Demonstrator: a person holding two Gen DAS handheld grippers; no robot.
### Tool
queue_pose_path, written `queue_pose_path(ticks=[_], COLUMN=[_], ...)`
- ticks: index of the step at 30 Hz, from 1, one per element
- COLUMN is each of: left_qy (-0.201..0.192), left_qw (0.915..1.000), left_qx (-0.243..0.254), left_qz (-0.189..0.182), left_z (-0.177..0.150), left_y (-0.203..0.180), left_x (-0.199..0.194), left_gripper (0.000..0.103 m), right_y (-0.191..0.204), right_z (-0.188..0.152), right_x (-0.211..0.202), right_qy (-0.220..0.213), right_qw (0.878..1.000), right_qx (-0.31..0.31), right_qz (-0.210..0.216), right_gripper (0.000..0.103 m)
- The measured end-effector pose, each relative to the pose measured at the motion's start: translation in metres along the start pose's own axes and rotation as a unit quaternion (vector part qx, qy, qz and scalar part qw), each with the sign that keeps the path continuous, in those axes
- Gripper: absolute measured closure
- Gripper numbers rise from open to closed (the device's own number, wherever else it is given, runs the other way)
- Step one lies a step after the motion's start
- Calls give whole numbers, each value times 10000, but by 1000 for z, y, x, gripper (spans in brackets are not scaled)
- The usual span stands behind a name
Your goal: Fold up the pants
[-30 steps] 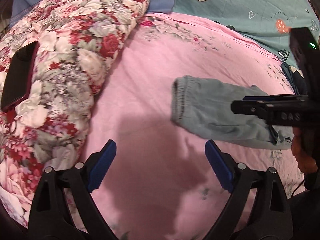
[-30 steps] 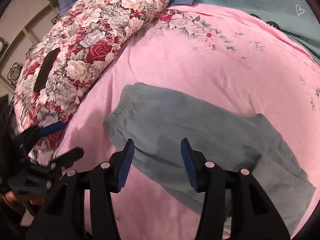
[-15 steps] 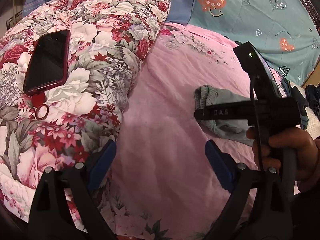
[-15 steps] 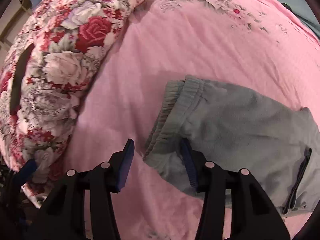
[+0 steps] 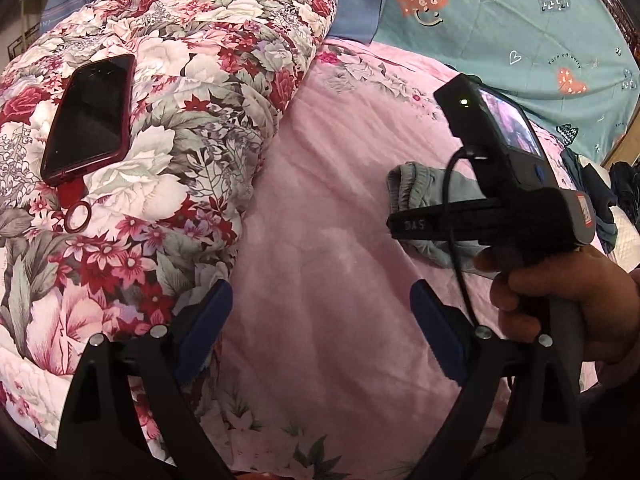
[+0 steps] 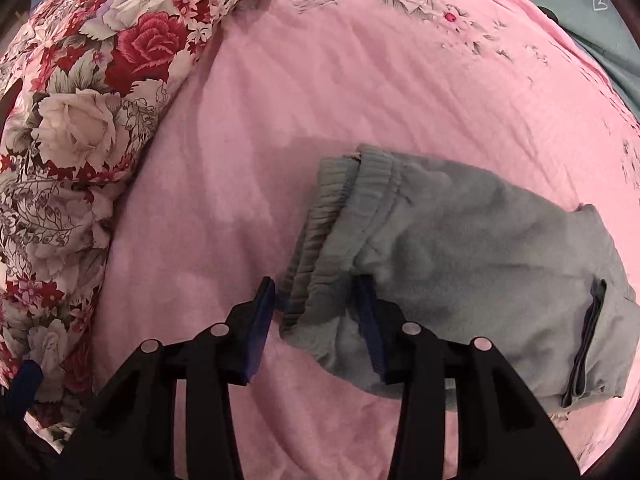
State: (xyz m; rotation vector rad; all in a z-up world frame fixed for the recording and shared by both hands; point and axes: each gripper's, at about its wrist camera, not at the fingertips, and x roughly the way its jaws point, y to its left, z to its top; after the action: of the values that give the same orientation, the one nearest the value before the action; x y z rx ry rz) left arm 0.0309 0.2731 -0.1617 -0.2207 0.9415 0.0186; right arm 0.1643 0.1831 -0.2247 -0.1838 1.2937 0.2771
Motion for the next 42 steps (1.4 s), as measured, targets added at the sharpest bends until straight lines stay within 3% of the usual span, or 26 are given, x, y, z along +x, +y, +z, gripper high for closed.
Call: queue_pose_path(ticks=[7,15,18,22,25,28,31,38,41,42], left_qy=[84,3,-68,-190,2,-9,-42,332,166,176], left_qw=[9999,9984,9935,9784,9765,9790,9797,9769,9746,9744], left_qx=[73,511,940,1633,1820,1788,1841,1670,1805,1813], left_qz=[53,-259,-640,-1257,-1155,-974,-790,-1294,-1317,-1318], left_z=[3,19,26,25,23,28,43,81,86,88], left_y=[-6,-44,-78,-131,-148,-141,-121,-65,-53,-47], left_x=[8,17,21,32,50,56,59,79,63,59], left_gripper=[11,11,11,11,11,11,11,13,13,13], right_y=[-23,-88,-110,-146,-173,-179,-173,-142,-125,-119], right_z=[-2,-12,-16,-23,-28,-24,-19,-3,0,-2], right_x=[-8,-70,-86,-107,-114,-100,-95,-75,-66,-64], right_qy=[72,-431,-537,-740,-767,-513,-626,-539,-457,-475], right_qw=[9989,9837,9769,9674,9631,9586,9613,9609,9691,9721], right_qx=[203,556,760,1162,1265,1217,1023,685,383,285], right_qz=[423,1655,1925,2127,2248,2522,2480,2629,2395,2278], right_gripper=[80,82,88,88,88,86,87,87,78,70])
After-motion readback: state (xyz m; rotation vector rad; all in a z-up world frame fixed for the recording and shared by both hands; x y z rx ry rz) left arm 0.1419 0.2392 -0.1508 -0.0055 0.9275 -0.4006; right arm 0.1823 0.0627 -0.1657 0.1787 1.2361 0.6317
